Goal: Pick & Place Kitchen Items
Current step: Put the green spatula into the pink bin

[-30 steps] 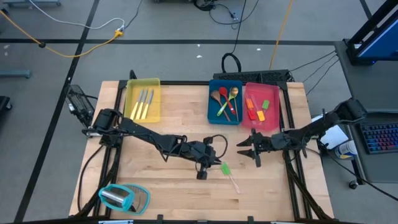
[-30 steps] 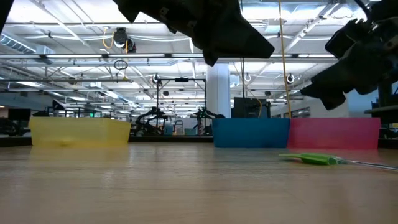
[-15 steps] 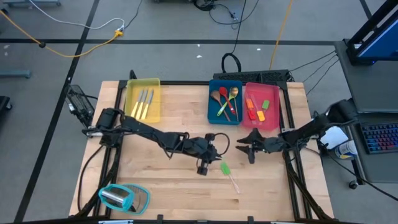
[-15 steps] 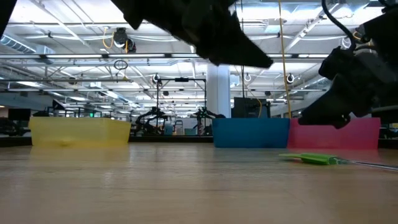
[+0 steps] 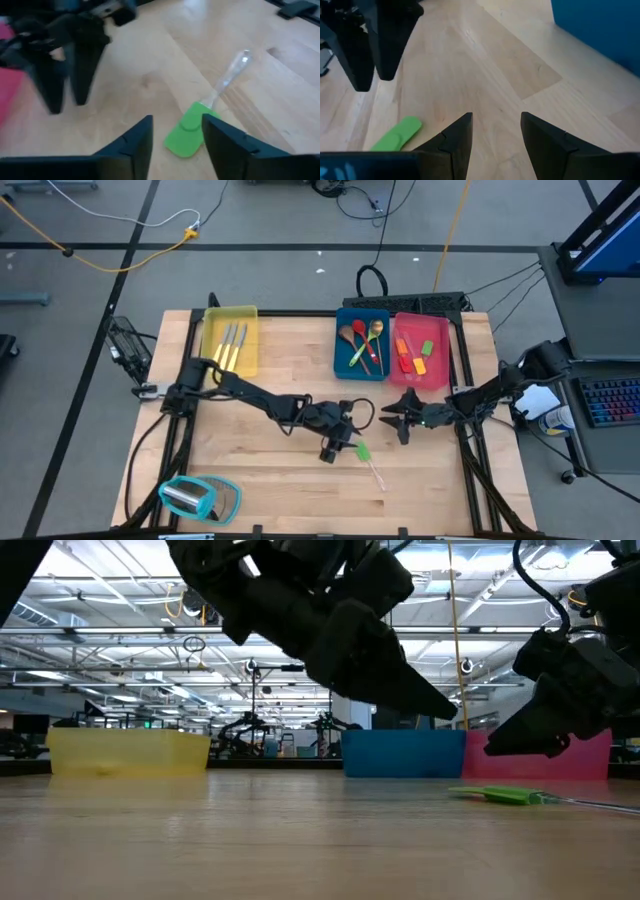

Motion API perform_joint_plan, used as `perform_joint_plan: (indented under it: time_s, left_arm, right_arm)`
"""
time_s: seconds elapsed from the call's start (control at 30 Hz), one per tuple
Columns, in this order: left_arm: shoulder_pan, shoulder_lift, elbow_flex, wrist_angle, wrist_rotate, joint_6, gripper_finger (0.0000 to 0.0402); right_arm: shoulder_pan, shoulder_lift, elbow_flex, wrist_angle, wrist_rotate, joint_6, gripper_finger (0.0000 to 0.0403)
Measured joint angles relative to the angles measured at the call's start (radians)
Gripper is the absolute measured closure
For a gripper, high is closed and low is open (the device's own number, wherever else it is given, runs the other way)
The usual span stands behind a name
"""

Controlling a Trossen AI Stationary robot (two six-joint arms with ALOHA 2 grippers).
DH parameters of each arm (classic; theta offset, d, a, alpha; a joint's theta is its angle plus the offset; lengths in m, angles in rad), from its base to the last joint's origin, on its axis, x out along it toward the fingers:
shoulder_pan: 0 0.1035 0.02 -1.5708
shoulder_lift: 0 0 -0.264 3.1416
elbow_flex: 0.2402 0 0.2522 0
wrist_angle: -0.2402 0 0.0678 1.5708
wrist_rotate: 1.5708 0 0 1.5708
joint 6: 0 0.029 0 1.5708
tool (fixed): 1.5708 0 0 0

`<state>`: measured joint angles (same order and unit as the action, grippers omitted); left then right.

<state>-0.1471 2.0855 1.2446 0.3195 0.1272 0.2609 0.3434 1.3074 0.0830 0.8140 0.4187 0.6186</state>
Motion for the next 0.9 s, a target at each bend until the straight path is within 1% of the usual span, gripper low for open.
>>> perform_joint_plan:
  time_s: [0.07,0.13,0.17,0.23,0.33,0.43,0.53,0.6,0.67,0.73,0.83,0.9]
  left_arm:
    - [0.003,0.011,0.002,0.005,0.035,0.011,0.0212]
    - [0.006,0.018,0.006,0.007,0.040,0.007,0.0196]
    - [0.008,0.018,0.006,0.001,0.036,0.005,0.0190]
    - [0.013,0.018,0.007,-0.008,0.008,0.005,0.0183]
    - [0.022,0.017,0.007,-0.028,-0.054,0.017,0.0183]
    - [0.031,0.016,0.007,-0.047,-0.092,0.018,0.0188]
    - [0.036,0.016,0.007,-0.053,-0.099,0.006,0.0193]
    - [0.036,0.013,0.007,-0.059,-0.103,0.005,0.0197]
    - [0.036,0.011,0.008,-0.079,-0.103,0.006,0.0199]
    - [0.033,0.002,0.008,-0.120,-0.103,0.007,0.0199]
    - [0.033,-0.028,0.008,-0.222,-0.114,0.019,0.0201]
    - [0.037,-0.056,0.008,-0.317,-0.140,0.018,0.0205]
  right_arm:
    - [-0.001,0.004,0.000,0.001,0.000,0.005,0.0243]
    - [0.000,0.005,0.000,0.010,-0.011,0.014,0.0243]
    - [0.003,0.005,0.000,0.020,-0.035,0.019,0.0243]
    - [0.023,0.005,0.007,0.051,-0.080,0.024,0.0243]
    - [0.076,0.006,0.062,0.049,-0.075,-0.018,0.0243]
    - [0.137,0.047,0.172,0.003,-0.064,-0.113,0.0243]
    - [0.187,0.132,0.322,-0.122,-0.009,-0.173,0.0243]
    - [0.201,0.191,0.423,-0.275,0.031,-0.164,0.0243]
    - [0.204,0.228,0.509,-0.442,0.065,-0.120,0.0243]
    - [0.204,0.238,0.579,-0.565,0.078,-0.069,0.0243]
    - [0.208,0.235,0.643,-0.676,0.077,0.008,0.0243]
    - [0.209,0.228,0.652,-0.735,0.050,0.083,0.0243]
